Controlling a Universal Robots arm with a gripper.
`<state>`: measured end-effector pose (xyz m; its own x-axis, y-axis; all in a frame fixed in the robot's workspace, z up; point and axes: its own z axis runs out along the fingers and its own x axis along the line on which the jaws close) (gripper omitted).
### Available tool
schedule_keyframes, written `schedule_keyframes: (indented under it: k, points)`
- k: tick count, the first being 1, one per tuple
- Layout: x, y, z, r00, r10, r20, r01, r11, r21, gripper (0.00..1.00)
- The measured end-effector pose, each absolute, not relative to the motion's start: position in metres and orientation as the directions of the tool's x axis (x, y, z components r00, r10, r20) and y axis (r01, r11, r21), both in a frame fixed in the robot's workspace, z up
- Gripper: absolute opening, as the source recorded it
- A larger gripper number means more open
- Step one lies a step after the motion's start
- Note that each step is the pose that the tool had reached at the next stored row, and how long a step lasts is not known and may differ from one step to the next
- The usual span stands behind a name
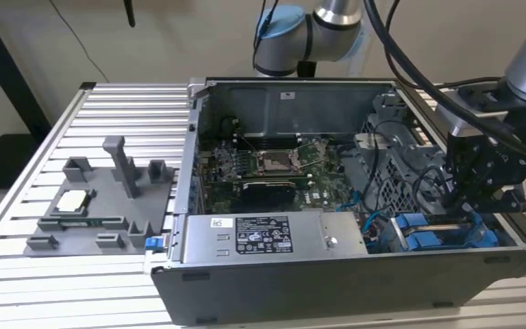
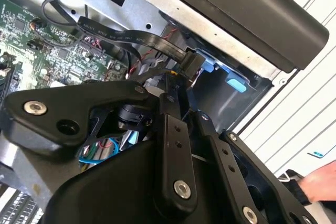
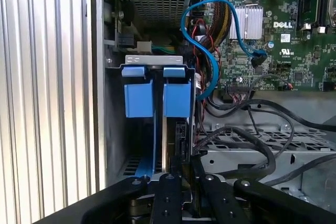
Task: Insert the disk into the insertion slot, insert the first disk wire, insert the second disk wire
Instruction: 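Insert the first disk wire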
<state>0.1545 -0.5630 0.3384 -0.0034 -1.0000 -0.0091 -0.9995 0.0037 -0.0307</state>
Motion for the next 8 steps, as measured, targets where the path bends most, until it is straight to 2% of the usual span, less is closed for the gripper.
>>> schedule_keyframes:
  k: [8]
  points:
    - [0.1547,-0.5631,0.3350,-0.004,-1.000,-0.010,-1.000,0.004,-0.031,0.19]
